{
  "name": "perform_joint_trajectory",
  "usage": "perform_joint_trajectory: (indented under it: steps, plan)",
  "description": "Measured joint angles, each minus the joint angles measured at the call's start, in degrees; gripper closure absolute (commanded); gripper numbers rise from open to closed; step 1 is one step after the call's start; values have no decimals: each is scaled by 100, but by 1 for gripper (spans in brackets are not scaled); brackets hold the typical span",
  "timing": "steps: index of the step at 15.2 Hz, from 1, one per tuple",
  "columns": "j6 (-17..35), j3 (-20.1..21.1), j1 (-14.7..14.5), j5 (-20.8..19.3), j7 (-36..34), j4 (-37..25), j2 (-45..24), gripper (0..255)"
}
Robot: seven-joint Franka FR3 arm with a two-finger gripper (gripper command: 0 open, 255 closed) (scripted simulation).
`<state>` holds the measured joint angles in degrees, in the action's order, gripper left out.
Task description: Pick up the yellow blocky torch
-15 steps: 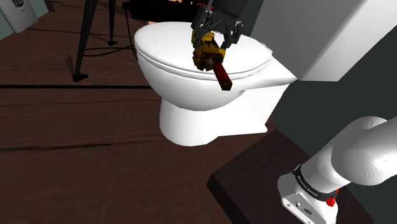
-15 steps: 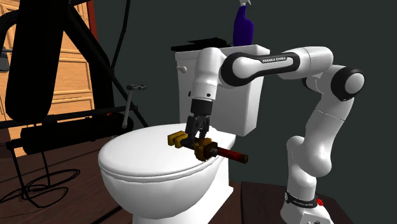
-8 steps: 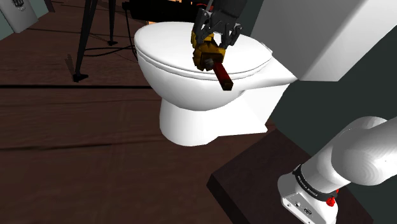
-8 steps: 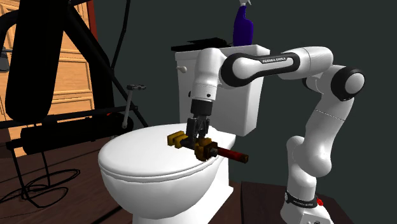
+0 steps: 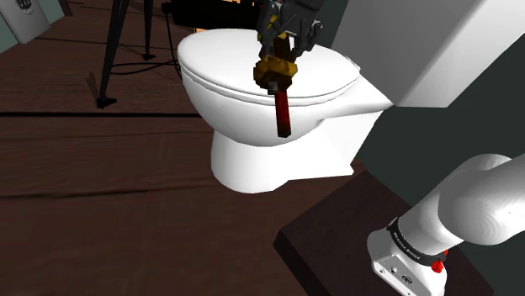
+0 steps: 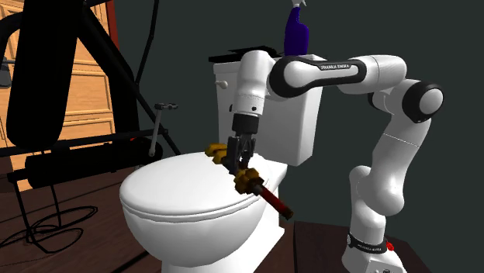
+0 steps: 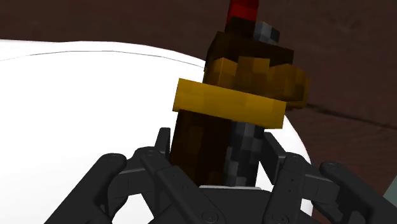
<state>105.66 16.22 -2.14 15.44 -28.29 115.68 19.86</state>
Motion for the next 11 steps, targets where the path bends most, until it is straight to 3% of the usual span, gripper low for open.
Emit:
perform_joint_trajectory:
  steps: [11]
  plan:
    - [-784, -47, 35, -85, -147, -937, -144, 255]
